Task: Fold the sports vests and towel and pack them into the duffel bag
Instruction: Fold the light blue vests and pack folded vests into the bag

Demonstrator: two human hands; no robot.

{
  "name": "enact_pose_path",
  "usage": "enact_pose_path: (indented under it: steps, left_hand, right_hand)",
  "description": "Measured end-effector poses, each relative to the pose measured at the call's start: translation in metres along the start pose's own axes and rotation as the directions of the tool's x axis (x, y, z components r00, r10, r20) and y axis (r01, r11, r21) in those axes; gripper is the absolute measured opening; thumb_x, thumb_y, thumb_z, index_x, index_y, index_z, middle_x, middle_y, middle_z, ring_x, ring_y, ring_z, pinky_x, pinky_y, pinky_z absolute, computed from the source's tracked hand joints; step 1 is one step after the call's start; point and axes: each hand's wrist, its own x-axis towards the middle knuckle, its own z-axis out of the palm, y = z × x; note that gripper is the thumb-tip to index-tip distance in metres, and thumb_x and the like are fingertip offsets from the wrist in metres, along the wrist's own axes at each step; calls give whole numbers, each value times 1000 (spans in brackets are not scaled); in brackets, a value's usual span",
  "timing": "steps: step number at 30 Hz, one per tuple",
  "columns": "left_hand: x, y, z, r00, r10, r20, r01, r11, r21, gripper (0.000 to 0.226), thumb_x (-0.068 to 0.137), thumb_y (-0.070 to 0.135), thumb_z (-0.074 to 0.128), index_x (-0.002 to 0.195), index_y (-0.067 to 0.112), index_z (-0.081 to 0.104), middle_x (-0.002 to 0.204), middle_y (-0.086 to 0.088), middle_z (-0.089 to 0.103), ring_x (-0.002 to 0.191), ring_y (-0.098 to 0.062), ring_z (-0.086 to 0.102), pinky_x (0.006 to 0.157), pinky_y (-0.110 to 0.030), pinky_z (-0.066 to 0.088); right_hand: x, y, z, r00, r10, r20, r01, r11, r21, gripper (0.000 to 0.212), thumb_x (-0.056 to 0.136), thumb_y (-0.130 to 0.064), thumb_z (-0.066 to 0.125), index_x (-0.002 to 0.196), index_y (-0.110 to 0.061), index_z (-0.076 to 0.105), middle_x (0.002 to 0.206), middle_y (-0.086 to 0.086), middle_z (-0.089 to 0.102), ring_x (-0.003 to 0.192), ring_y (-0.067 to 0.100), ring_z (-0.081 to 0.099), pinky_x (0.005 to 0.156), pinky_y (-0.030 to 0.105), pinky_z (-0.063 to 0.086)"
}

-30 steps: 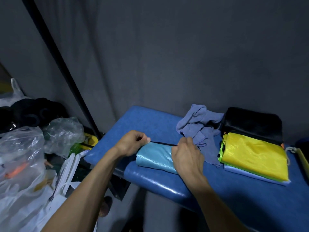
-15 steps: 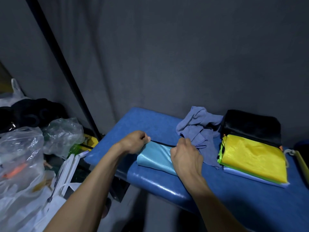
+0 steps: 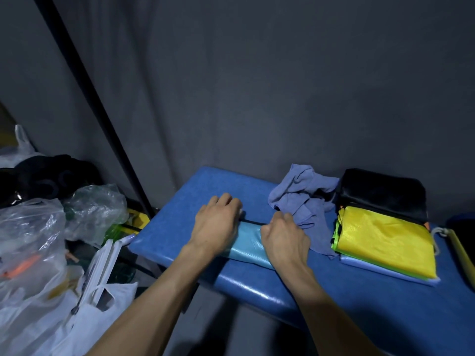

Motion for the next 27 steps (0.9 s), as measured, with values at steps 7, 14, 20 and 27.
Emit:
enact_pose_path:
  steps: [7, 14, 20, 27]
  left_hand:
    - [-12, -9, 28, 996, 26, 82, -18, 995, -97, 64, 97, 58, 10, 123, 38, 65, 119, 14, 51, 107, -17, 44, 92, -37, 36]
    - [-13, -11, 32, 999, 13, 34, -5, 974, -228, 69, 95, 60, 8, 126, 38, 66, 106, 18, 51, 101, -11, 42, 93, -35, 30]
    - [-16, -13, 33, 999, 33, 17, -27, 955, -294, 69, 96, 58, 11, 130, 34, 67, 100, 13, 52, 98, -13, 44, 96, -38, 32]
    - [-20, -16, 33, 996, 93, -4, -88, 928, -361, 63, 98, 56, 16, 122, 33, 69, 92, 16, 44, 94, -10, 41, 88, -29, 26]
  right_hand:
    - [-3, 2, -13, 1000, -24, 8, 24, 1000, 20, 29, 103, -27, 39, 120, -10, 54, 118, 8, 57, 97, 32, 65, 69, 38, 46]
    - [-13, 25, -23, 972, 160, 172, -193, 960, 200, 56, 99, -60, 41, 98, -7, 59, 100, 15, 70, 94, 36, 66, 72, 38, 51]
    - [-10, 22, -31, 901, 264, 346, -369, 884, 287, 55, 94, -65, 44, 80, -14, 58, 78, 2, 67, 78, 26, 66, 69, 32, 51]
    - [-16, 14, -27, 897, 286, 336, -437, 683, 585, 47, 87, -47, 60, 57, -19, 39, 57, -4, 46, 58, 20, 49, 56, 31, 34]
